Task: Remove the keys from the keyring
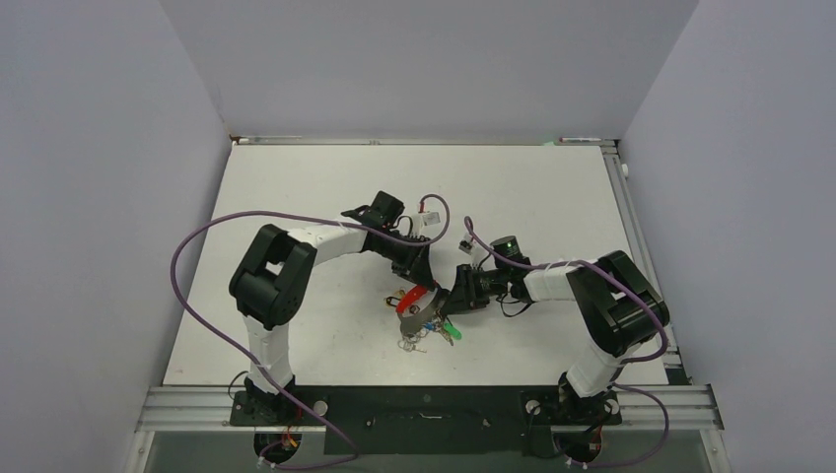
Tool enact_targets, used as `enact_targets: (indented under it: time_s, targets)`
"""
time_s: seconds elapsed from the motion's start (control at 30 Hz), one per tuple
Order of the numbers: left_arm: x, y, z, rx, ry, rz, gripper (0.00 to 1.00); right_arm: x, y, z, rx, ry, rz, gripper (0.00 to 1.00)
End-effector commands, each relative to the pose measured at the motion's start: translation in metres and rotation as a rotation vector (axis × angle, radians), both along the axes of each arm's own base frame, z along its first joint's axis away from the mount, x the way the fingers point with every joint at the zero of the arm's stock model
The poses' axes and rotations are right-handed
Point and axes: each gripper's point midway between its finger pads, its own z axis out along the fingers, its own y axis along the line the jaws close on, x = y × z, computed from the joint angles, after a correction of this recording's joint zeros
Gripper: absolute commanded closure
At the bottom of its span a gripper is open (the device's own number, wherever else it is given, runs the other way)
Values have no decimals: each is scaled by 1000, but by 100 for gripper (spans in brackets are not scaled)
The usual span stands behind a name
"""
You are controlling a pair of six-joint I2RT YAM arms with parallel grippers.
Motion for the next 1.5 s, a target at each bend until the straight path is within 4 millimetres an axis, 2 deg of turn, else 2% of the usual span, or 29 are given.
enact_targets:
  time_s: [0.0,0.07,0.23,0.37,0.57,0.73,0.83,1.0,1.23,1.33,1.47]
  targets:
    - [1,-6,4,-28,-18,-9,73,13,-5,-3,-33,-77,-44,74]
    - [-3,-7,6,-33,-19,-20,77,14,-5,-2,-27,-83,-47,74]
    - [2,-6,25,-30,-109,-25,99,19,-6,15,14,-116,-40,71]
    - [7,5,48,13,-214,-28,100,25,-19,41,44,-162,7,63]
    - [-4,24,87,58,-344,-74,100,15,-54,98,38,-335,116,39]
    - [-7,31,133,37,-560,-99,100,43,-81,145,68,-499,38,22]
    - [-9,35,162,15,-715,-118,100,54,-88,170,86,-624,24,18]
    - [-12,43,214,-68,-1048,-142,100,53,-84,200,137,-796,50,18]
    - [-28,53,263,-210,-1478,-127,100,33,-71,238,193,-1059,107,19]
    - [-34,55,280,-268,-1576,-104,100,20,-58,246,191,-1143,136,19]
    - [-53,53,294,-368,-1615,-137,100,5,-40,263,231,-1291,159,20]
